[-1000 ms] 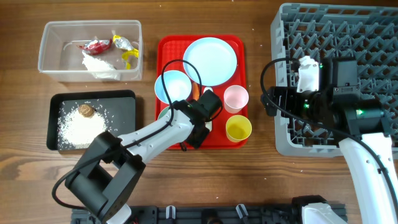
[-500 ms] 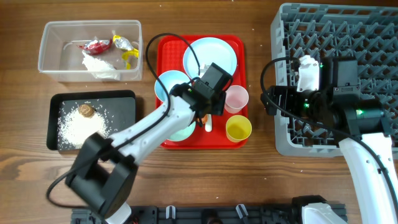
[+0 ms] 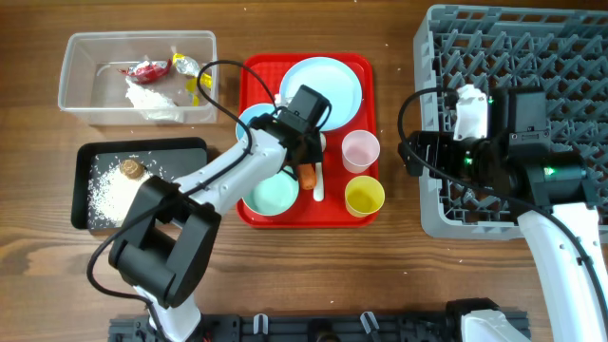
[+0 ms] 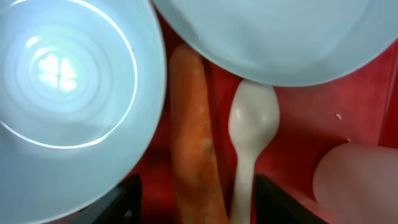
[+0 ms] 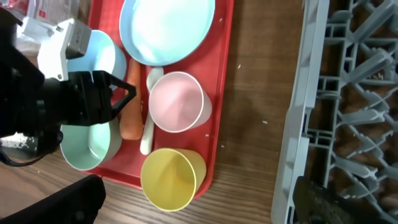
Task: Sort waste into correct bins and load items into the dishwasher rack
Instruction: 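Grasp the carrot on the red tray with left gripper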
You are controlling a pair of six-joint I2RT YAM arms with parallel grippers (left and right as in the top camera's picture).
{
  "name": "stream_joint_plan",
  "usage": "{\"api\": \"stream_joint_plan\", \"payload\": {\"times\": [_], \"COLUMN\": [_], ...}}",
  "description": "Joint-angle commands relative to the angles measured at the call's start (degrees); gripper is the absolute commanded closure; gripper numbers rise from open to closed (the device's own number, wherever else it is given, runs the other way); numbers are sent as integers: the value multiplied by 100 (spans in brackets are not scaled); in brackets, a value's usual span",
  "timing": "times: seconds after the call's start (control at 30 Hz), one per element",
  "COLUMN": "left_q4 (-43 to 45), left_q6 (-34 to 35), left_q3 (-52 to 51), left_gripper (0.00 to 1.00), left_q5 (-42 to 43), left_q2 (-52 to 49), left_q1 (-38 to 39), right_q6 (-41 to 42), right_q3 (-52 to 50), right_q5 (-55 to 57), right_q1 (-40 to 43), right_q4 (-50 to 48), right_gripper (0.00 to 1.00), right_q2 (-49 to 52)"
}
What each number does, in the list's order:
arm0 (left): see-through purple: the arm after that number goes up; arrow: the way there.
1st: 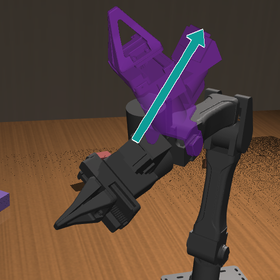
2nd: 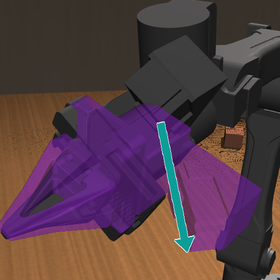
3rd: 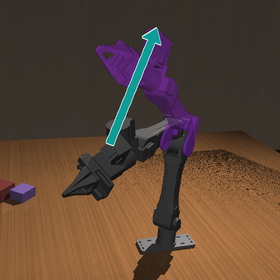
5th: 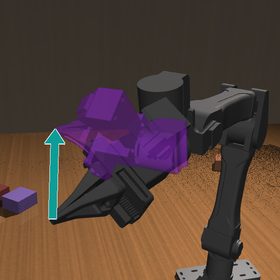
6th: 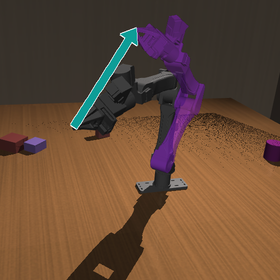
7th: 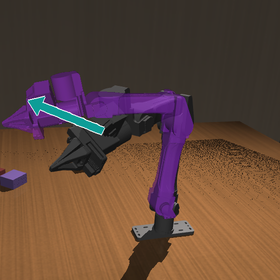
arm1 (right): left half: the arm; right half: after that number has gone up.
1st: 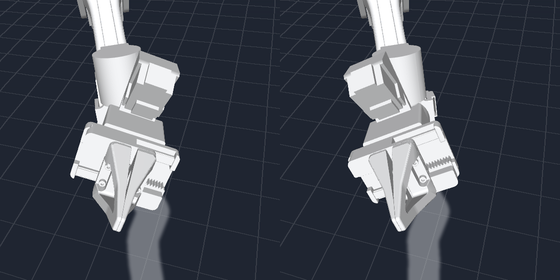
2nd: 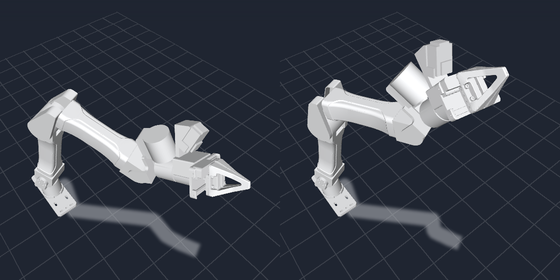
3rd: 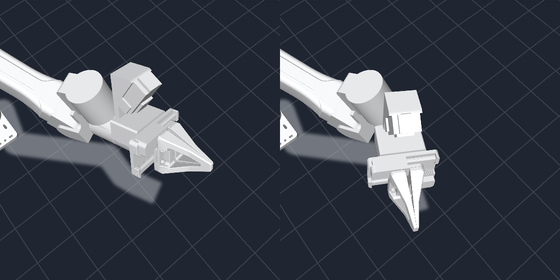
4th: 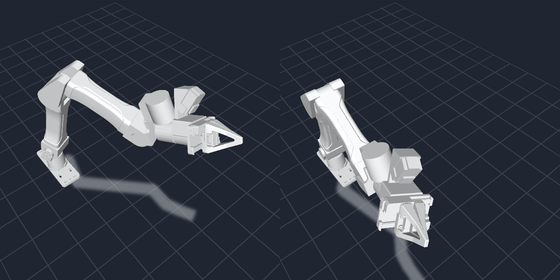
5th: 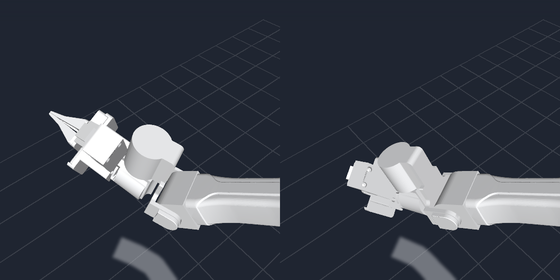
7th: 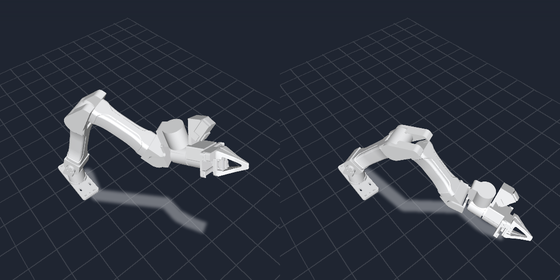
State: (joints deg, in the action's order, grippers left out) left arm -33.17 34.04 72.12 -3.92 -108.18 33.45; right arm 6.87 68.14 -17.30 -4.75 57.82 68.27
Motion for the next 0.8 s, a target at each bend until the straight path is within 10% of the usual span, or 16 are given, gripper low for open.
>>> {"api": "stream_joint_plan", "payload": {"times": [0.0,0.33,0.77], "left_q4": [24,-505,-590], "left_q6": [83,-745,-839], "left_q3": [24,205,221], "left_gripper": [43,48,89], "left_q5": [234,861,883], "left_q2": [-446,-507,-470], "left_q1": [-92,-299,-297], "right_q6": [72,68,66], "right_q3": [74,74,74], "right_q5": [76,94,94], "right_q1": [-22,-22,-22], "right_q4": [-22,-22,-22], "right_gripper": [0,0,0], "right_q2": [22,22,22]}}
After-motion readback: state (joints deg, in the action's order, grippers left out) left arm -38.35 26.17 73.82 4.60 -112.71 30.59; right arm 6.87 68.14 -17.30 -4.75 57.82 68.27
